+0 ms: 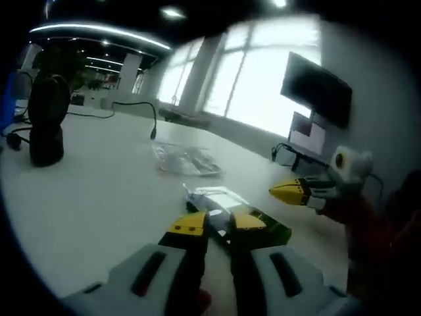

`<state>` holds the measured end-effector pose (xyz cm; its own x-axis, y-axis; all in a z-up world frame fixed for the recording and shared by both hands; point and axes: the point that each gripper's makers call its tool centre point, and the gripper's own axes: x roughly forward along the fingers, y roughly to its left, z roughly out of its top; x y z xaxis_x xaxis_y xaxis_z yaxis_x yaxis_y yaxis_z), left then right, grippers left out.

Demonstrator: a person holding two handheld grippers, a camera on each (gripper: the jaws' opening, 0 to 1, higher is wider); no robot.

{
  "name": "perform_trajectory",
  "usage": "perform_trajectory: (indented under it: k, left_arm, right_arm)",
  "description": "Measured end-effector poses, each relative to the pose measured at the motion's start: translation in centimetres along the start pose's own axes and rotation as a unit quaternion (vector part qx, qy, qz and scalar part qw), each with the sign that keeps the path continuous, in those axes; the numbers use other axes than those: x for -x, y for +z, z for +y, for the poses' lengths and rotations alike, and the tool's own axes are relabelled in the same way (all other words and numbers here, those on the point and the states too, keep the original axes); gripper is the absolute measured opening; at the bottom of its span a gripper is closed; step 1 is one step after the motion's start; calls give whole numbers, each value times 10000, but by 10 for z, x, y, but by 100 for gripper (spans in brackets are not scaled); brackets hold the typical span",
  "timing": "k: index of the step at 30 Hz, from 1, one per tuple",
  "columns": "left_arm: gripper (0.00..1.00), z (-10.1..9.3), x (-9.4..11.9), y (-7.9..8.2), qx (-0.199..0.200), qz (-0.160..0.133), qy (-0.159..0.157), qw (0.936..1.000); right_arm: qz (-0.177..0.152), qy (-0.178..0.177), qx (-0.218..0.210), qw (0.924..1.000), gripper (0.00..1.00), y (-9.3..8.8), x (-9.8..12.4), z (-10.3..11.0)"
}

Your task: Clip sheet goods on table flip sheet goods clip sheet goods scan sheet goods put sheet goods back to table

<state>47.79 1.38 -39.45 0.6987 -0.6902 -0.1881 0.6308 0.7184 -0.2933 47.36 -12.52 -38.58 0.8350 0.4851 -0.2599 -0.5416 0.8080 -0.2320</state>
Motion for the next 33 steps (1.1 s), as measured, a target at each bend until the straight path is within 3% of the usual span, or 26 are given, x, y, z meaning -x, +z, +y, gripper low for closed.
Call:
perform_trajectory:
  k: [7, 19, 33]
  left_arm:
    - [6, 1, -6, -14, 53, 199, -1, 9998]
    - [6, 0, -10, -15, 94, 343, -29, 9994]
    - [6, 0, -14, -25, 135, 551, -73, 9984]
  right_arm:
    - [165, 147, 71, 9997, 0, -8, -8, 5]
    - [399, 197, 63, 9990, 0, -17, -17, 6]
    - [752, 133, -162, 9969, 0, -40, -20, 3]
